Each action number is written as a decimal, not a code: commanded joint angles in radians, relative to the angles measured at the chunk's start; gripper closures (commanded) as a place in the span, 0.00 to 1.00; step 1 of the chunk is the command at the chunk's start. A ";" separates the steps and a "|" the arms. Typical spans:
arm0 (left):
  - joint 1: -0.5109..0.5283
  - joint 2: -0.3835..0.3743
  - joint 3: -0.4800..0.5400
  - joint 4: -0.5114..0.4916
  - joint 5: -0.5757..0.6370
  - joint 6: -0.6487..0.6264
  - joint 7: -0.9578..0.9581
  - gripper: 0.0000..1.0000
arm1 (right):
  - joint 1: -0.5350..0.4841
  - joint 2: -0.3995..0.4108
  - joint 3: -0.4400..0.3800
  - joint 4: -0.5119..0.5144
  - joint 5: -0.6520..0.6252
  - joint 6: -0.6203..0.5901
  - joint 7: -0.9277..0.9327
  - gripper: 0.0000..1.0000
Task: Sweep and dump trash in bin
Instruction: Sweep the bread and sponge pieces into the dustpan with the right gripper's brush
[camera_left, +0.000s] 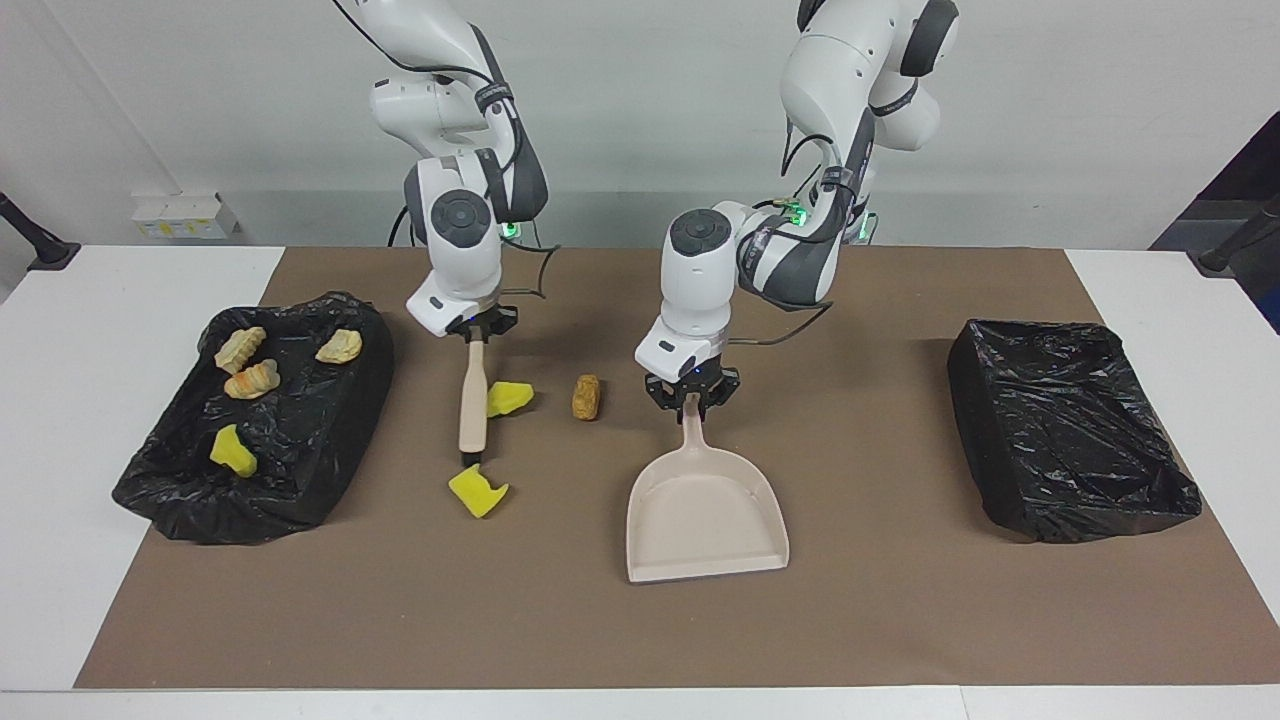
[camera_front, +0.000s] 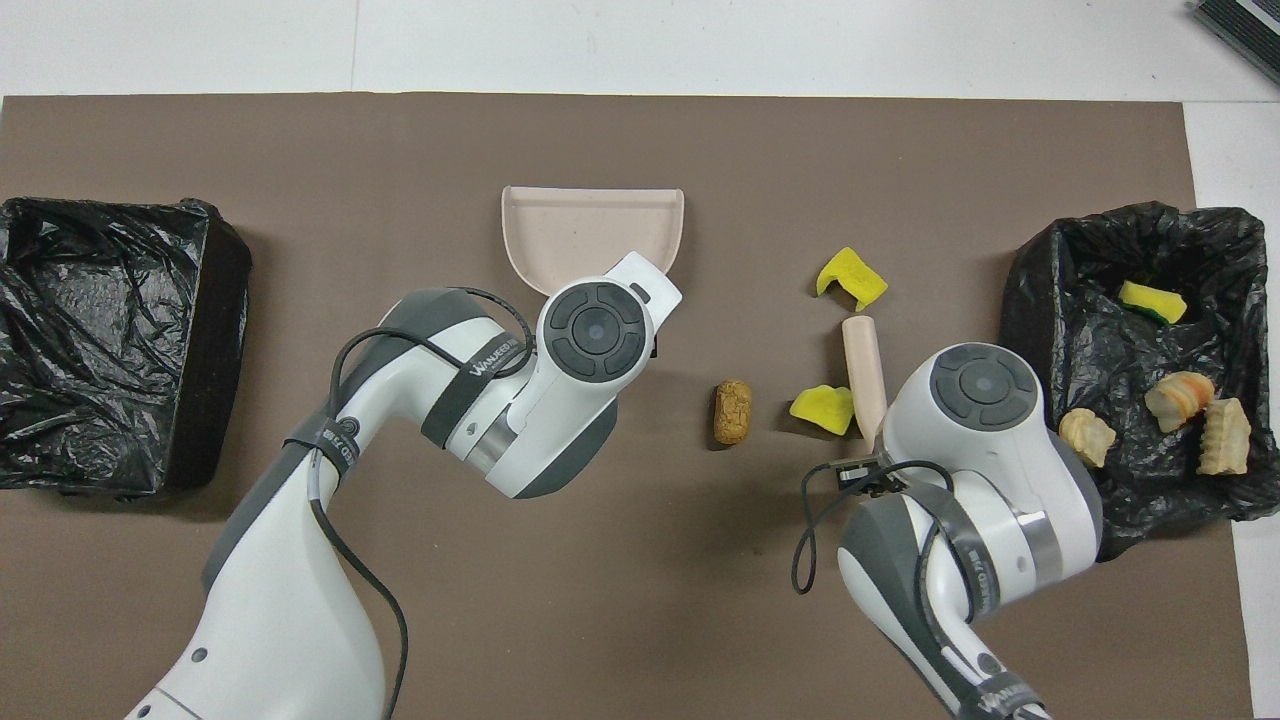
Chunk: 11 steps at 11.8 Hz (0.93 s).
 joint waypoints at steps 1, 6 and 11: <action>0.013 -0.035 0.014 -0.005 0.066 -0.038 0.138 1.00 | 0.051 0.037 0.002 0.070 0.098 -0.003 -0.040 1.00; 0.097 -0.246 0.012 -0.034 0.061 -0.309 0.734 1.00 | 0.169 0.076 0.001 0.168 0.243 -0.009 0.022 1.00; 0.241 -0.560 0.014 -0.333 -0.049 -0.348 1.253 1.00 | -0.007 0.134 -0.006 0.293 0.024 -0.046 0.014 1.00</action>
